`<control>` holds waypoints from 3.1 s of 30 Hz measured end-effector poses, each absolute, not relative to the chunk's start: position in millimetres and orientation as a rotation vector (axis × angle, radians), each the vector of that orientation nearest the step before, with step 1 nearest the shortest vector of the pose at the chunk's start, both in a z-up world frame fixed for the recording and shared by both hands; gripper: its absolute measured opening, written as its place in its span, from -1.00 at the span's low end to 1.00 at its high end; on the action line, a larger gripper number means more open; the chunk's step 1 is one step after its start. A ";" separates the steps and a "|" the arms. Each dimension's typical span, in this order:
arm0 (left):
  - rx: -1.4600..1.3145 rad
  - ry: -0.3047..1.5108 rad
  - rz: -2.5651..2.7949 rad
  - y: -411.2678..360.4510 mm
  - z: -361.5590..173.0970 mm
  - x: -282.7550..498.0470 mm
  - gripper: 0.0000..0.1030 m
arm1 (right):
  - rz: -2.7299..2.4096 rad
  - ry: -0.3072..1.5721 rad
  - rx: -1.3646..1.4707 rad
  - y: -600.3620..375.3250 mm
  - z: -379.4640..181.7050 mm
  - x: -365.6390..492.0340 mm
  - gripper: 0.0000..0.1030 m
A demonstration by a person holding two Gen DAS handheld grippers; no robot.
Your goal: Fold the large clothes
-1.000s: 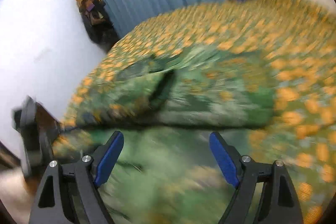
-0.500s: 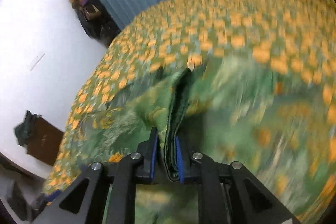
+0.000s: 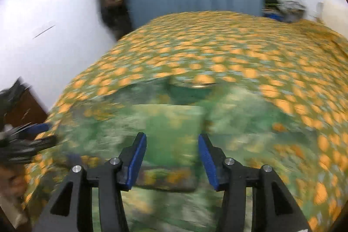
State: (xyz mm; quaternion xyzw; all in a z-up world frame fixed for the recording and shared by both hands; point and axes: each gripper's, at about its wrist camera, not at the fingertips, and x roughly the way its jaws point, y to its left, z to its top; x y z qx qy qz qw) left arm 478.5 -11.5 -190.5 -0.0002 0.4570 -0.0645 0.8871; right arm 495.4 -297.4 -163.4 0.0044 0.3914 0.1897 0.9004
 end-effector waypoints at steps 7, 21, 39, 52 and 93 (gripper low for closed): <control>0.073 1.018 -0.131 -17.6 -243.2 481.0 0.58 | 0.372 1.030 0.012 -277.8 -246.0 523.5 -0.07; -0.071 0.900 -0.162 -19.8 -153.0 522.3 0.69 | 0.375 1.011 -0.011 -276.7 -247.3 520.1 -0.06; -0.185 0.990 -0.067 7.3 -257.9 568.7 0.83 | 0.371 0.977 -0.025 -272.4 -250.0 515.6 -0.06; -0.004 0.975 -0.090 2.8 -189.8 438.8 0.92 | 0.288 0.884 0.000 -280.4 -179.1 453.2 0.53; 0.024 0.958 -0.069 -58.9 -258.0 384.3 0.99 | 0.102 0.805 -0.123 -369.2 -215.9 268.6 0.60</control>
